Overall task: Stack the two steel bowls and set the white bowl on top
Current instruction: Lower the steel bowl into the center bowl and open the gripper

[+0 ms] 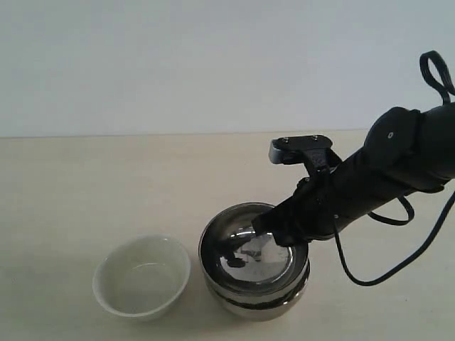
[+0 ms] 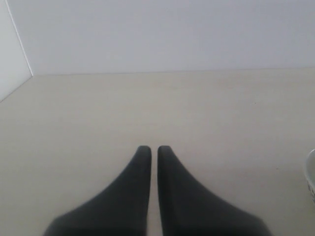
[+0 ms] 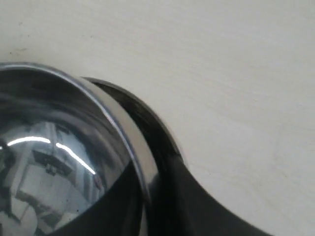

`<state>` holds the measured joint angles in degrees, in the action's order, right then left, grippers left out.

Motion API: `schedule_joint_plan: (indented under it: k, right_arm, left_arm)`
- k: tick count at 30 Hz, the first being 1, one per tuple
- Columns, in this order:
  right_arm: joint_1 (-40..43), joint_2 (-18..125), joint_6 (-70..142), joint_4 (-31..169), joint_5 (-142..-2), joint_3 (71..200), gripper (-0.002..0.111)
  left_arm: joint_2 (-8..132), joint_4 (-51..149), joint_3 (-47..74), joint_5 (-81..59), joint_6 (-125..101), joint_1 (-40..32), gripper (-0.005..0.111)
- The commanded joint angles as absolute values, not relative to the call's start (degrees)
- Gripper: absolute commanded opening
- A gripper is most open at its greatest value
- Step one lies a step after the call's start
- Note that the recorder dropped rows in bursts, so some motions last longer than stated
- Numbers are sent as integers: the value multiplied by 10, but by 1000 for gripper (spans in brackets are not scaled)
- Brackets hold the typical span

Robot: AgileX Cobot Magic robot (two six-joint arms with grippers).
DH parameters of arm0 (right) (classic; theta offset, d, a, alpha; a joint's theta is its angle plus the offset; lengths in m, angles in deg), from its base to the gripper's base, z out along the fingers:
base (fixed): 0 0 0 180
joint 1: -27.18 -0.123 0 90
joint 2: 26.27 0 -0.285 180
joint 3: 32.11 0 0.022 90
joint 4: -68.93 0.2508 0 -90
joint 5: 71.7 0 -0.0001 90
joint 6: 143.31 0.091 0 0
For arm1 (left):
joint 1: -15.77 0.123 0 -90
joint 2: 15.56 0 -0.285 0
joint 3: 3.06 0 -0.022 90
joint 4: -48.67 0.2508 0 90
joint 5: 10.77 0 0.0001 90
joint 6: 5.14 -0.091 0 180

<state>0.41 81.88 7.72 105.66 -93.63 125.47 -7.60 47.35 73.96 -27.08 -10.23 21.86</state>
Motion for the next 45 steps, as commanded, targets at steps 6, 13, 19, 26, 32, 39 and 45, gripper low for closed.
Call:
schedule_joint_plan:
  k: [6,13,19,26,32,39,45]
  right_arm:
    - [3,816,66,1057,-928,1264,39]
    - [0,814,55,1056,-923,1274,39]
    - [0,814,48,1056,-892,1274,39]
    - [-1,804,26,1056,-858,1274,37]
    - [-31,786,7,1057,-838,1274,0]
    - [-59,842,8,1059,-788,1274,0]
    - [-59,819,17,1061,-779,1274,0]
  left_arm:
    - [-78,472,742,-266,-96,219,4]
    - [-78,472,742,-266,-96,219,4]
    - [-78,472,742,-266,-96,219,4]
    - [-78,472,742,-266,-96,219,4]
    - [-78,472,742,-266,-96,219,4]
    - [-78,472,742,-266,-96,219,4]
    - [-78,472,742,-267,-96,219,4]
